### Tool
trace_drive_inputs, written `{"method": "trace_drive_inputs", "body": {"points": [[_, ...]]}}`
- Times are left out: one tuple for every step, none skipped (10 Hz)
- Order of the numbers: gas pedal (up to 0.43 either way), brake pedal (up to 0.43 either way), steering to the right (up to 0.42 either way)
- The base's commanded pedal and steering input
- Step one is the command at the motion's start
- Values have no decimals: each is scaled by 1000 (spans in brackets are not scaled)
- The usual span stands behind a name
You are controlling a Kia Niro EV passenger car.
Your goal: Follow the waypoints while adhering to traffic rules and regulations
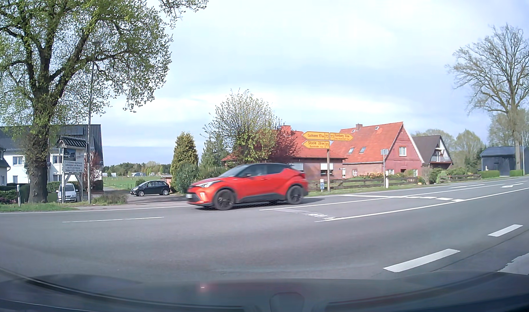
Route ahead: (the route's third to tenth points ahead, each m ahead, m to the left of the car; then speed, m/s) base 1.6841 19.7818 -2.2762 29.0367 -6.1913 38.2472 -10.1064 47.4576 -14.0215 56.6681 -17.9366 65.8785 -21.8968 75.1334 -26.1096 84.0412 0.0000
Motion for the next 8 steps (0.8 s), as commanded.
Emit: {"method": "trace_drive_inputs", "body": {"points": [[0, 195, -452], [0, 195, -452], [0, 195, -452], [0, 195, -452], [0, 195, -452], [0, 195, -452], [0, 195, -452], [0, 195, -452]]}}
